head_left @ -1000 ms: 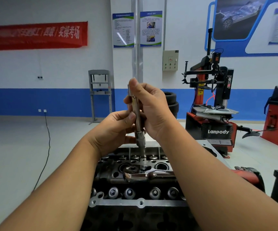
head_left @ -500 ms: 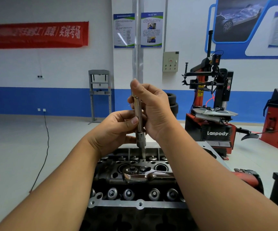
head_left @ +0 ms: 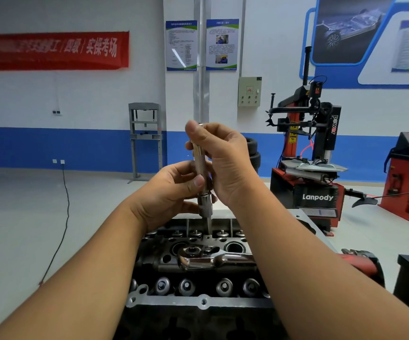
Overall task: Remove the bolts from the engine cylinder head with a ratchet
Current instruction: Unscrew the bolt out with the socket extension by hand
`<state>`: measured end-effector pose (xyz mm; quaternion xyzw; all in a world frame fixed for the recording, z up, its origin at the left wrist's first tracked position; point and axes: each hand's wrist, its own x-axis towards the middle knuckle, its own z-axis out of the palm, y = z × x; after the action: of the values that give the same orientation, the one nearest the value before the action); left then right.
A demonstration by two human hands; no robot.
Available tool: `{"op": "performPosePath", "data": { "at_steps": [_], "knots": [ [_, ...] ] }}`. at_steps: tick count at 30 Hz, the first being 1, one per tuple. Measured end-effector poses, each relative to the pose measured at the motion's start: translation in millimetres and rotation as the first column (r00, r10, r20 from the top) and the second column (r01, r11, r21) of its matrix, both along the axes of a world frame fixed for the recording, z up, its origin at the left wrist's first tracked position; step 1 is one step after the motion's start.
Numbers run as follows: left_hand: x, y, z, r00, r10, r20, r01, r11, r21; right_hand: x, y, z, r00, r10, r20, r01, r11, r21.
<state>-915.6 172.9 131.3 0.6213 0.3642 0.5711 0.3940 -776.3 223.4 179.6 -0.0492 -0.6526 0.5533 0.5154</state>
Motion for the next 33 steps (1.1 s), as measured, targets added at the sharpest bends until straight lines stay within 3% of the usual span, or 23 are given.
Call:
{"op": "performPosePath", "data": {
  "at_steps": [4, 14, 19, 27, 33],
  "knots": [
    [4.3, -0.4, -0.8, 1.0, -0.002, 0.013, 0.002, 0.999, -0.043, 2.4, 1.4, 4.2, 0.998, -0.057, 0.008, 0.057, 0.998, -0.002],
    [1.9, 4.0, -1.8, 0.998, 0.066, 0.012, -0.065, 0.998, -0.01, 1.4, -0.5, 2.3, 1.0, -0.018, -0.023, 0.018, 1.0, -0.008],
    [2.1, 2.4, -2.5, 0.997, -0.038, 0.069, 0.042, 0.998, -0.056, 0.1, 2.0, 4.1, 1.0, -0.014, -0.012, 0.014, 0.998, -0.059],
    [2.5, 0.9, -1.9, 0.998, 0.007, 0.055, -0.005, 0.999, -0.033, -1.8, 2.9, 4.2, 0.997, 0.037, -0.074, -0.045, 0.992, -0.118],
    [6.3, 0.3, -1.7, 0.999, 0.002, 0.047, 0.0, 0.999, -0.036, -0.8, 7.5, 3.0, 0.993, 0.059, -0.104, -0.066, 0.995, -0.069]
  ]
}}
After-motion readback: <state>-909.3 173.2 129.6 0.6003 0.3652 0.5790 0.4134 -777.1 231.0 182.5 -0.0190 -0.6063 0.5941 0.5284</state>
